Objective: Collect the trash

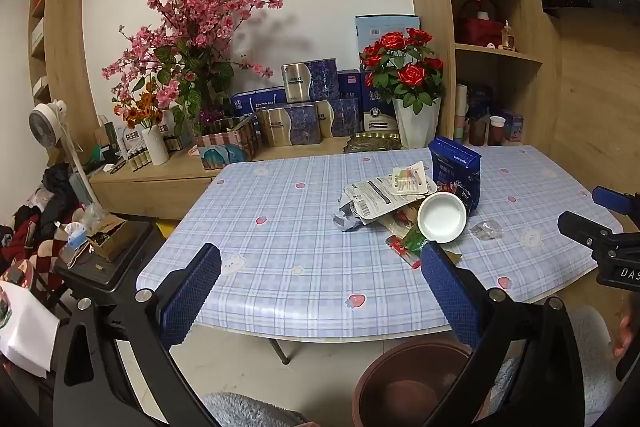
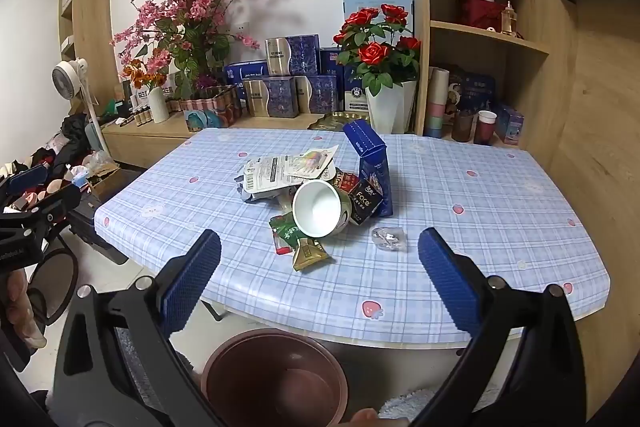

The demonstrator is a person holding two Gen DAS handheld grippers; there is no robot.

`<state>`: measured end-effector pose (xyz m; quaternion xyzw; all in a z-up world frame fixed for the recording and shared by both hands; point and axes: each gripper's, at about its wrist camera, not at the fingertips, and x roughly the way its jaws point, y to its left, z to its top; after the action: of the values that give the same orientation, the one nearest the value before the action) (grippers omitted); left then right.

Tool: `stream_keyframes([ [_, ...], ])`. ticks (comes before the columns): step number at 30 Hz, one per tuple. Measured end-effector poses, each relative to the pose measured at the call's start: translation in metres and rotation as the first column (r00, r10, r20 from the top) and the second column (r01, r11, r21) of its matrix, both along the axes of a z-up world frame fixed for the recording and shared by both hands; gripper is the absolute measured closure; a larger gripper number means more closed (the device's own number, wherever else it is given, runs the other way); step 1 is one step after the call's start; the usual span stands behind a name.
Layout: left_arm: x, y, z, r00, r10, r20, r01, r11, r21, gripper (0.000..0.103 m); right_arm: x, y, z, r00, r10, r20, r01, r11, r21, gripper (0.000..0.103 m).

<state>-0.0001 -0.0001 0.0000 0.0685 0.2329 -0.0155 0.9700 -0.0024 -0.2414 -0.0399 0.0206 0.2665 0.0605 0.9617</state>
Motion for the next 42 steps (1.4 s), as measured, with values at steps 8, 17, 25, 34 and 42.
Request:
stream_keyframes([
  [8,-0.0014,-0.0011,0.0003,1.000,0.003,-0.004,-0.003,1.000,-0.001,0.005,-0.0009,-0.0008,0.0000,1.000,0.002,0.003,-0.002,1.000,0.003,0.006],
  [17,0.0008,-0.0003,-0.0002,1.000,0.001,-0.012,-0.001,1.000,-0.004,0.005,-0.0008,-0.0008,-0.0014,1.000,0.000,0.003,0.000,1.000,0.000,0.006],
  [25,-0.0010,0.0004,-0.0085,1.000,0.006,-0.014,-0.006,1.000,-0.006,0.005,-0.0009,-0.0003,-0.0018,1.000,-0.001,0.003,0.001,1.000,-0.002,0.006],
  [34,-0.0007,0.0015,-0.0069,1.000,0.004,-0.016,-0.004,1.000,-0.006,0.005,-0.0010,-0.0006,-0.0020,1.000,-0.001,0.002,0.001,1.000,-0.002,0.006],
  [42,-0.0005,0.0013,-0.0067,1.000,0.004,-0.017,-0.004,1.000,-0.006,0.005,-0.0011,-0.0011,-0.0021,1.000,-0.001,0.001,0.001,1.000,-0.002,0.006],
])
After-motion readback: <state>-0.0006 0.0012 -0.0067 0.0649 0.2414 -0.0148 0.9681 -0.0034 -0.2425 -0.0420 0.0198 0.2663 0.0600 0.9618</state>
